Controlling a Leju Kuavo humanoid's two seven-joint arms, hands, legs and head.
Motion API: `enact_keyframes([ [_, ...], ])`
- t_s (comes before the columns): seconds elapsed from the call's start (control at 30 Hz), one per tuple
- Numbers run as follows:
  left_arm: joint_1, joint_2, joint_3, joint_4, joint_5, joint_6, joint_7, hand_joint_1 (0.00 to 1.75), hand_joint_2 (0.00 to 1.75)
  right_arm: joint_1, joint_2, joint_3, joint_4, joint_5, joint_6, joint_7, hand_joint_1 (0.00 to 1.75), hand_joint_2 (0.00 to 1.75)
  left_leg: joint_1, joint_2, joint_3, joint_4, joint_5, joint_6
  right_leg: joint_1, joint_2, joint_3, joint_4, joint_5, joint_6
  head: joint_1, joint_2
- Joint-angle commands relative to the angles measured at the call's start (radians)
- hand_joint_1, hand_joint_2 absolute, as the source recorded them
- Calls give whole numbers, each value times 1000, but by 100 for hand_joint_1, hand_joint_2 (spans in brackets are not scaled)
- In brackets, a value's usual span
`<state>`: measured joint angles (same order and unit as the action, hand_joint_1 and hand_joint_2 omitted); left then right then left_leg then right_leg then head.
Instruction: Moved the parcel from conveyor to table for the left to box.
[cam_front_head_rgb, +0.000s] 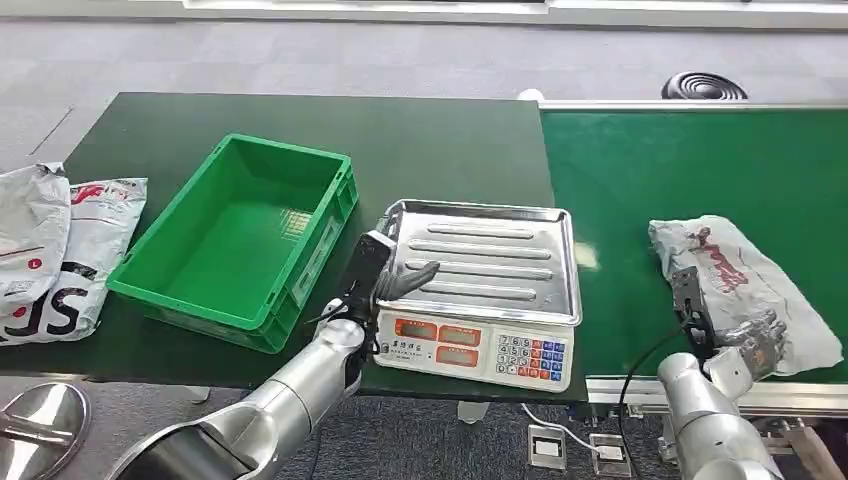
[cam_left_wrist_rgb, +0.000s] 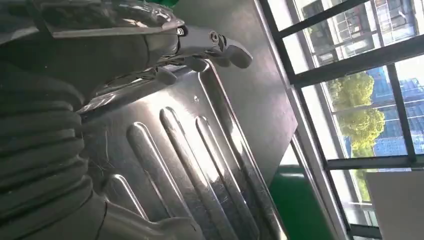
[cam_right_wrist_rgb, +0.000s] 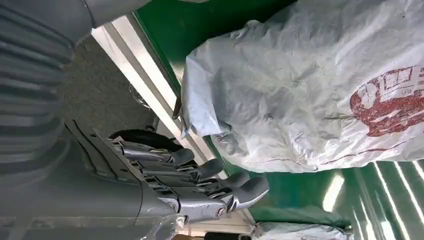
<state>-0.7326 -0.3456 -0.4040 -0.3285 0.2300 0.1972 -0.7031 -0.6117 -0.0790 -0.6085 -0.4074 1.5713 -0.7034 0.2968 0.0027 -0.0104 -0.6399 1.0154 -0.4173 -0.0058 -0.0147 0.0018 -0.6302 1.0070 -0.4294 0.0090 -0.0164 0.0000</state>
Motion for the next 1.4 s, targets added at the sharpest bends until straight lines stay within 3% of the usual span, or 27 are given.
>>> enact_keyframes([
  [0.03, -16, 10, 73, 17, -20, -18, 5, 0, 175, -25, -26, -9, 80, -3, 5, 34, 0, 175, 0, 2, 4, -1, -1, 0, 0, 1, 3, -1, -1, -1, 0, 0],
  [0.5, -12, -3, 85, -4, -52, -36, 5, 0, 175, -68, -50, 61, 107, -1, 5, 36, 0, 175, 0, 4, 4, -1, -2, 0, 0, 3, 4, -1, 0, -1, 0, 0],
  [0.87, -7, -1, 107, -12, -67, -27, 5, 0, 175, -84, 16, 175, 108, -1, 5, 29, 0, 175, 0, 7, 6, -1, -3, 0, 0, 6, 4, -1, 0, -1, 0, 0],
  [1.4, -6, -3, 133, -13, -91, -38, 5, 0, 175, -94, -11, 180, 143, -3, 5, 64, 0, 175, 0, 3, 5, -1, -2, 0, 0, 2, 4, -1, -1, -1, 0, 0],
])
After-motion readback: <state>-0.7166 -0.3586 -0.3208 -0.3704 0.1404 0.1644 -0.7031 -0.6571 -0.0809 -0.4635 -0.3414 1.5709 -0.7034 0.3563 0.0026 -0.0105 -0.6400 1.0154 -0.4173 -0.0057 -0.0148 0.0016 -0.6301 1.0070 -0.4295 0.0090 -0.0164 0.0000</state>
